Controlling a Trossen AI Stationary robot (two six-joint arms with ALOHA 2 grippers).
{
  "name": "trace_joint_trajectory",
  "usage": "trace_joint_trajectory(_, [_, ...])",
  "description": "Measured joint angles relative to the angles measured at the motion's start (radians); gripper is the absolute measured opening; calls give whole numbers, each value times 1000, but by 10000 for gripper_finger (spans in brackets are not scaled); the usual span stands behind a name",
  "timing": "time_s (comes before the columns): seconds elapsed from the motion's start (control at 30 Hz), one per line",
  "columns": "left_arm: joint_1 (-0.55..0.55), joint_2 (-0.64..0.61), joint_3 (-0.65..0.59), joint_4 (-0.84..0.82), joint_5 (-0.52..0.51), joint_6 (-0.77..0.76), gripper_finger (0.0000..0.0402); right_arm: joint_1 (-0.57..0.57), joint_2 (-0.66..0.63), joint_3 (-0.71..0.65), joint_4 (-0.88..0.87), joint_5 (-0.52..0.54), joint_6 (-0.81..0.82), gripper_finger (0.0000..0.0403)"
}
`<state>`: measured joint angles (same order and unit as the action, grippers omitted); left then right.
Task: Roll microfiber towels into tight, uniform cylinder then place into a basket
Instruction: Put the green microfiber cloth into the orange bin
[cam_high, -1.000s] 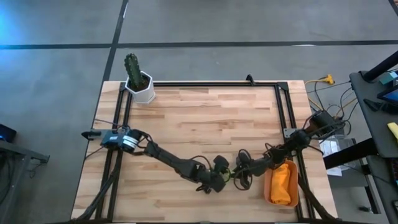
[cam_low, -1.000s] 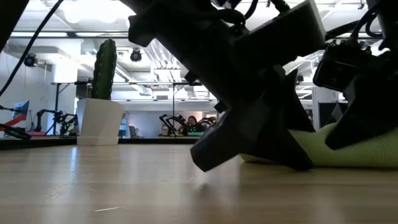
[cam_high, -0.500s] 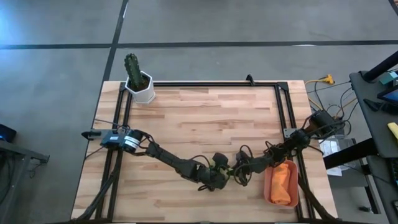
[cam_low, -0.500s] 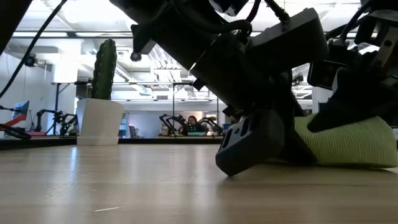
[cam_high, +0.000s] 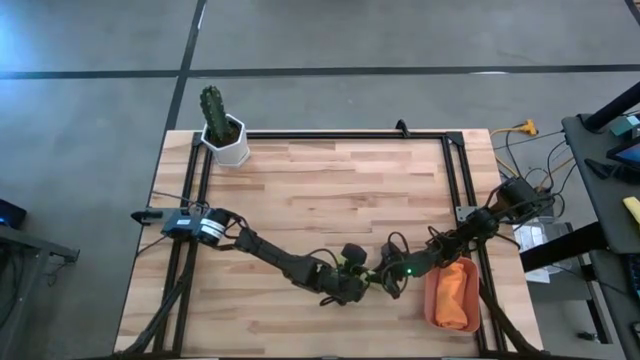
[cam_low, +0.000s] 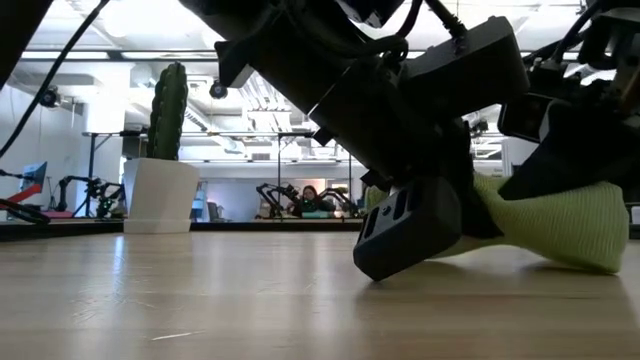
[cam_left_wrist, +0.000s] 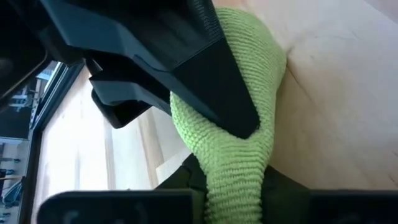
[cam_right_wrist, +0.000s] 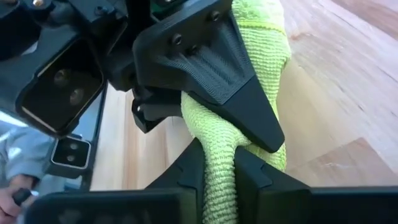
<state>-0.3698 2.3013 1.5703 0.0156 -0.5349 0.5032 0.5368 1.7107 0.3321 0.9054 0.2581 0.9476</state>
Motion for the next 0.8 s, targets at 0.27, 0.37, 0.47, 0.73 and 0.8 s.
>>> trace_joint_trajectory(0.27, [7,-26,0,-107,30,-29,14,44,-46,5,-43,-2,-237,150])
trace_joint_trajectory(0.37, [28,-44,-3,-178,50,-114,13,53,-107,36,-167,2,-337,197])
trace_joint_trajectory(0.47, [68,-59,-3,-223,68,-241,12,54,-175,119,-436,37,-425,231])
trace_joint_trajectory(0.73, [168,-71,-1,-227,160,-455,12,85,-152,468,-1120,311,-510,247])
trace_joint_trajectory(0.8, [183,-73,-2,-222,185,-495,12,96,-110,530,-1196,361,-538,245])
